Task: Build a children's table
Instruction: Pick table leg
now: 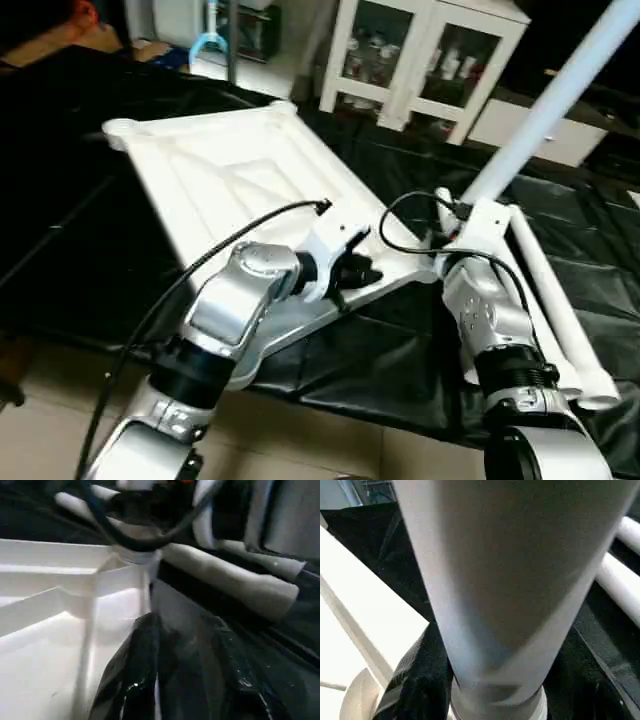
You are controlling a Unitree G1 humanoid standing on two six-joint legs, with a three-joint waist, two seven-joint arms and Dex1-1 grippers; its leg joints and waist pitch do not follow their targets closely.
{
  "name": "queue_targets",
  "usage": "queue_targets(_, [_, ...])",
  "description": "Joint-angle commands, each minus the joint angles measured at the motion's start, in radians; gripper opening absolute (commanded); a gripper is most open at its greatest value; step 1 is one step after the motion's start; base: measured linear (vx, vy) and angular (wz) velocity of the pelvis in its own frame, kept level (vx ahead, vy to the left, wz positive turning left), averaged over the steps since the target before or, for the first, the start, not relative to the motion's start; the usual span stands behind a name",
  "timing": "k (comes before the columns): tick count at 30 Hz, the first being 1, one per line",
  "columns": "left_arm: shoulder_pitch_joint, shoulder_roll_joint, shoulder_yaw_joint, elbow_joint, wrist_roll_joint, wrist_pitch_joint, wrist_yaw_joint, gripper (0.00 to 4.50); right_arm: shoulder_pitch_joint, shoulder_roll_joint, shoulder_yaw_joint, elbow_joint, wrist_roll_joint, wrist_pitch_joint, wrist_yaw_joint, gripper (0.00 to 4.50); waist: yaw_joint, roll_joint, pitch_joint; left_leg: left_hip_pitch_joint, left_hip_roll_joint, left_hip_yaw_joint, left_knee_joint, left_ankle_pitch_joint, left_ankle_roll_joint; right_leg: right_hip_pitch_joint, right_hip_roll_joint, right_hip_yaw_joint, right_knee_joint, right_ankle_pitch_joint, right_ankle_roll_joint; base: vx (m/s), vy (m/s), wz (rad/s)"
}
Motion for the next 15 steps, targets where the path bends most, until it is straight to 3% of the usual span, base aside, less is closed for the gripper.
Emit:
queue_targets(1, [0.015, 0.025, -0.074, -0.051, 0.014, 0.014, -0.020, 1.70, 0.071, 0.107, -0.010, 0.062, 0.160, 0.182, 0.084, 1.86, 0.012, 0.042, -0.039, -0.002, 0.045, -0.024, -0.090, -0.162, -0.037, 0.035, -0.069, 0.033, -0.046, -0.064, -0.205, 0.000, 0.000, 0.00])
queue_targets(8, [0.026, 0.000, -0.104, -0.004, 0.068, 0.025, 0.073, 2.24, 0.086, 0.103, 0.057, -0.015, 0.146, 0.227, 0.199, 1.86, 0.006, 0.048, -0.042, 0.004, 0.051, -0.020, -0.084, -0.113, -0.045, 0.042, -0.067, 0.036, -0.041, -0.012, -0.226, 0.000, 0.000, 0.00])
queue_targets(13, [0.024, 0.004, -0.114, 0.080, 0.156, -0.072, 0.182, 2.63, 0.103, 0.076, 0.089, -0.062, 0.097, 0.201, 0.249, 1.86, 0.006, 0.052, -0.038, 0.008, 0.053, -0.022, -0.086, -0.172, -0.047, 0.037, -0.064, 0.034, -0.052, -0.098, -0.222, 0.000, 0.000, 0.00])
queue_targets(15, [0.025, 0.023, -0.118, 0.089, 0.164, -0.087, 0.207, 2.83, 0.106, 0.072, 0.074, -0.096, 0.101, 0.212, 0.265, 1.86, 0.010, 0.053, -0.039, 0.011, 0.054, -0.023, -0.085, -0.188, -0.051, 0.035, -0.064, 0.034, -0.055, -0.122, -0.215, 0.000, 0.000, 0.00])
